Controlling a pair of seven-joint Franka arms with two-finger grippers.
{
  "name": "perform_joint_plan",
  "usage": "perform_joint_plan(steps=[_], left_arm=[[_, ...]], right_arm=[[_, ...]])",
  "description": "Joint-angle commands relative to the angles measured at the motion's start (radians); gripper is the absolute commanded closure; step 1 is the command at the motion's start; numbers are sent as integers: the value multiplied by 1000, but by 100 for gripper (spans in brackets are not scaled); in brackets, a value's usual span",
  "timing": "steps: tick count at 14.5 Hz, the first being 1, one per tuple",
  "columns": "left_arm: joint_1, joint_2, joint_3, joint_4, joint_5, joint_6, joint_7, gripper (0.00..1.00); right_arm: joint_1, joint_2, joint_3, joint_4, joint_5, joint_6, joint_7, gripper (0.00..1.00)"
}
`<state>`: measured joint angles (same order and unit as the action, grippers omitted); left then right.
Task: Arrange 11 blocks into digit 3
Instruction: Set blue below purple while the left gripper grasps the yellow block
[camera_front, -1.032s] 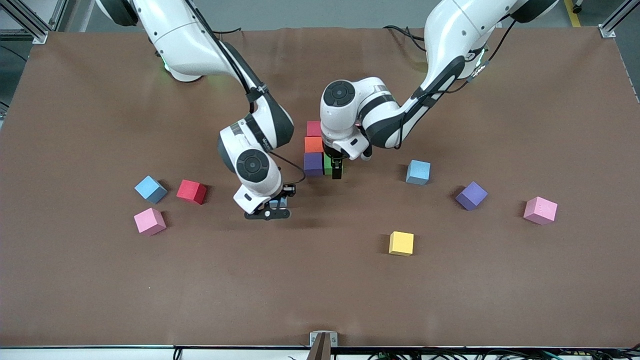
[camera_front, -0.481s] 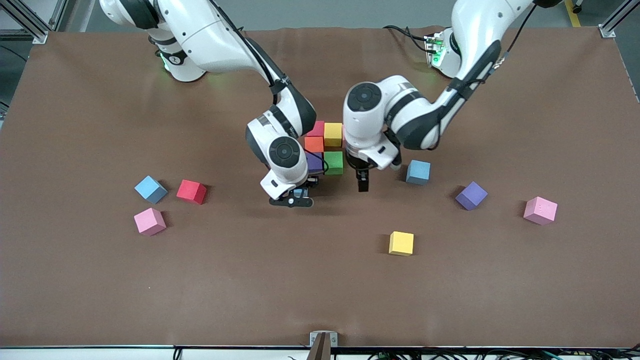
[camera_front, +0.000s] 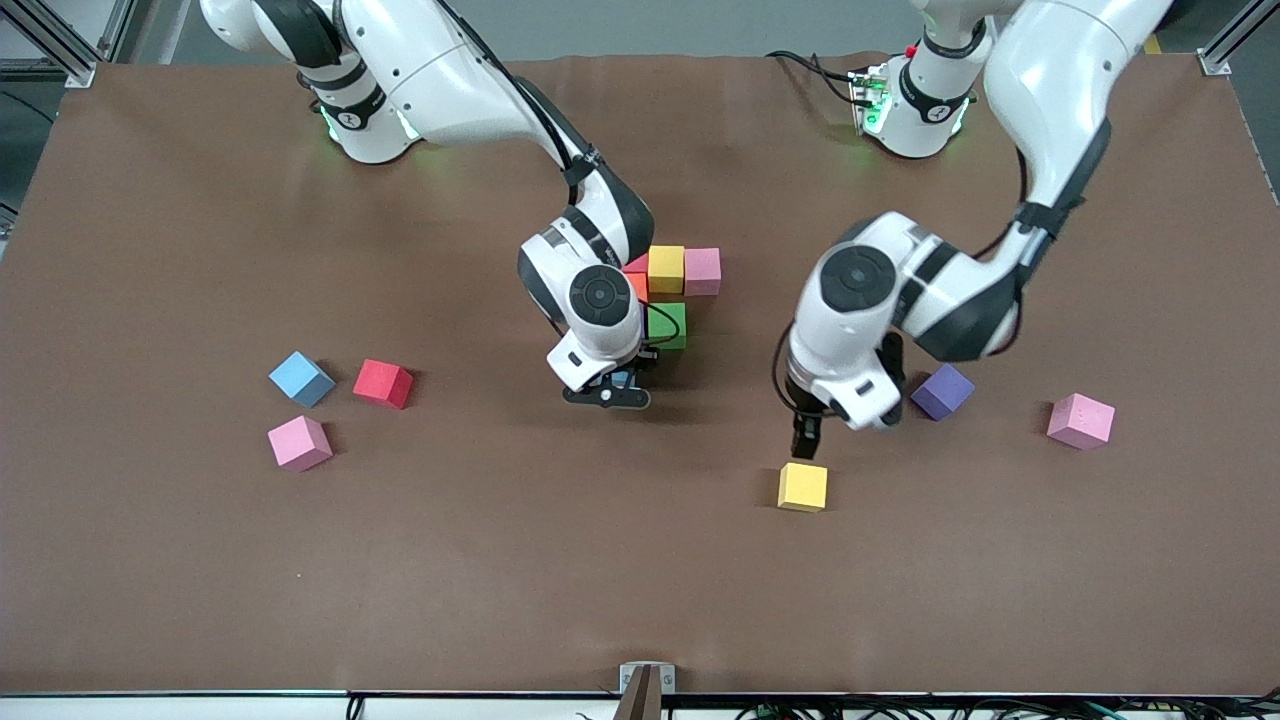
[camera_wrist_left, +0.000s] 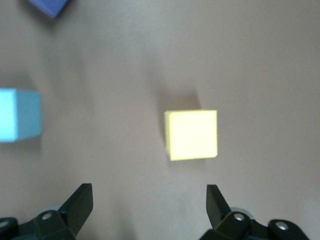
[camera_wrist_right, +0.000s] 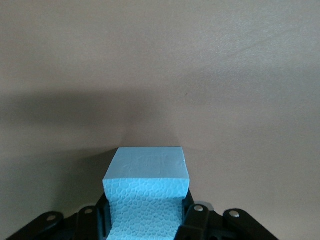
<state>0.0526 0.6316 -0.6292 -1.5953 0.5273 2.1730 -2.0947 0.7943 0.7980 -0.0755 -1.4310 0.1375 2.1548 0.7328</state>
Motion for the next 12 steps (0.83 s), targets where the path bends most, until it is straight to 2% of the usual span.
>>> perform_joint_plan(steps=[1,4,7,12], left_arm=[[-19,140,-14,158,14,-25,105,0],[-22,213,-9,219,14,-25,175,0],[-22,290,0,304,11,-21,167,0],[-13,316,28,305,-15,-1,118,0]], right_arm=[[14,12,-6,18,8,19,2,82],[19,12,-6,17,7,20,-44,82],[19,12,-6,15,5,20,-90,81],[20,12,-6,15,5,20,-90,79]])
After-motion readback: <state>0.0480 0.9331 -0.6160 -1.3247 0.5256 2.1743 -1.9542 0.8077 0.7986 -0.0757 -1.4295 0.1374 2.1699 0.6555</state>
